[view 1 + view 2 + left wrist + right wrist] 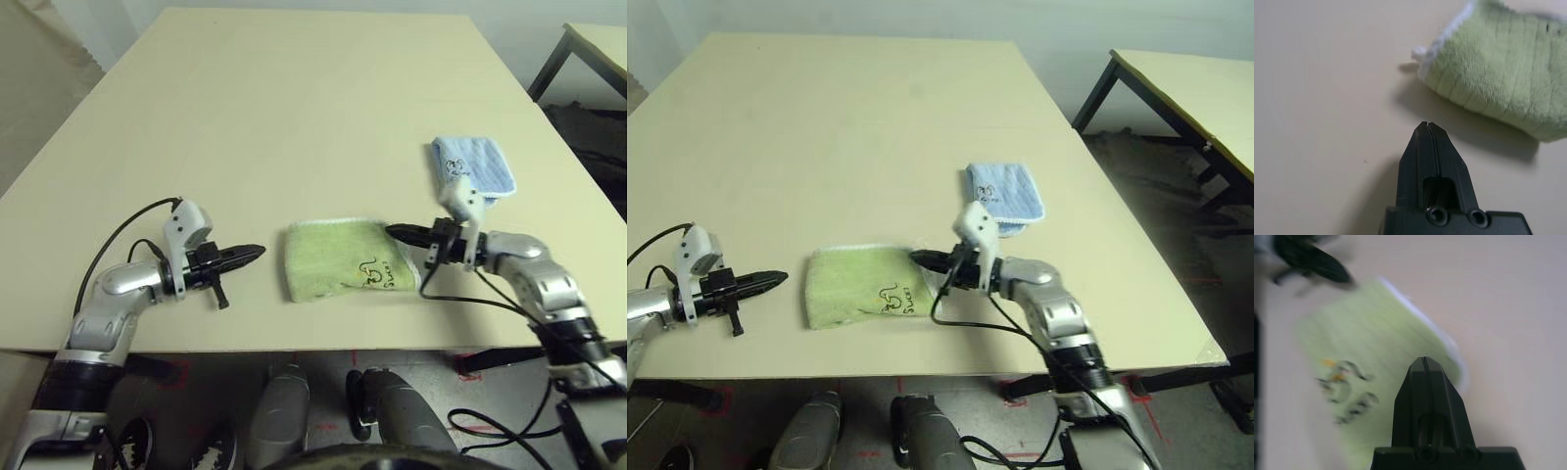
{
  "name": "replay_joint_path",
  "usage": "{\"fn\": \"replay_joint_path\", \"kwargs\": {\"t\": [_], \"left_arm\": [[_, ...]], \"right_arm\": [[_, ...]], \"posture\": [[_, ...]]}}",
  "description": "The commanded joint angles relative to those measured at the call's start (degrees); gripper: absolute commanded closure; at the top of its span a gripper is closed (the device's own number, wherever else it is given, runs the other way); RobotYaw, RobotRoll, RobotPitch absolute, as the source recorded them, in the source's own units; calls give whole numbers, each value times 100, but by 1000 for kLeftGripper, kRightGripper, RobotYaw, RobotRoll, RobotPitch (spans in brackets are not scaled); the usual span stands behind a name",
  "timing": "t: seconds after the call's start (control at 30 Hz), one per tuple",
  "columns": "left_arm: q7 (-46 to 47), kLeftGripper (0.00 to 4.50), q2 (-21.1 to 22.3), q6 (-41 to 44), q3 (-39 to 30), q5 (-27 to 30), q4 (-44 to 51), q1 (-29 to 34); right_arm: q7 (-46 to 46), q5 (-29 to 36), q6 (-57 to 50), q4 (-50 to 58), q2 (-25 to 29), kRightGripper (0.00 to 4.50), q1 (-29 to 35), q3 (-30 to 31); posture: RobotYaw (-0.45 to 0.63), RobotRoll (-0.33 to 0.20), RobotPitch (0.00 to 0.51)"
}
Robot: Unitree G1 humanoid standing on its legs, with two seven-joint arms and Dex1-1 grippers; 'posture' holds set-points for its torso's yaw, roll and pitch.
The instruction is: Fold the towel and set it aside.
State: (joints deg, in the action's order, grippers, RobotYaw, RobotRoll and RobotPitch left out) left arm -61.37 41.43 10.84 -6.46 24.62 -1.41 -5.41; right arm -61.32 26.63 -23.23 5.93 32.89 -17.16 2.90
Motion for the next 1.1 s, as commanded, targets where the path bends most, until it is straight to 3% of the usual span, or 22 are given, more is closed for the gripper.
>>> {"fn": "replay_joint_path", "kwargs": {"t": [0.03,0.2,0.37,0.6,0.9,1.0,1.1], "left_arm": [[142,4471,-287,290,76,308,589,-127],[322,4471,-844,453,656,242,1113,-134],[416,4471,-1078,298,1083,-74,1023,87],[225,4471,-751,-277,1017,-475,510,650],[78,4471,-218,-210,59,65,388,743],[75,4500,-128,227,-86,332,520,745],[247,3555,72,1804,-422,1290,783,840]], "right_arm": [[38,307,-283,574,-76,4500,100,46],[391,87,-347,645,-583,4500,181,588],[658,-485,-147,230,-761,4500,348,1077],[681,-799,-172,-76,-524,4500,601,1133],[110,159,-345,396,24,4500,786,255],[-80,232,-259,470,157,3624,806,170],[-284,112,93,523,368,2414,741,76]], "posture": [[106,0,140],[108,0,139],[113,0,139],[117,0,141],[120,0,137],[115,0,132],[113,0,132]]}}
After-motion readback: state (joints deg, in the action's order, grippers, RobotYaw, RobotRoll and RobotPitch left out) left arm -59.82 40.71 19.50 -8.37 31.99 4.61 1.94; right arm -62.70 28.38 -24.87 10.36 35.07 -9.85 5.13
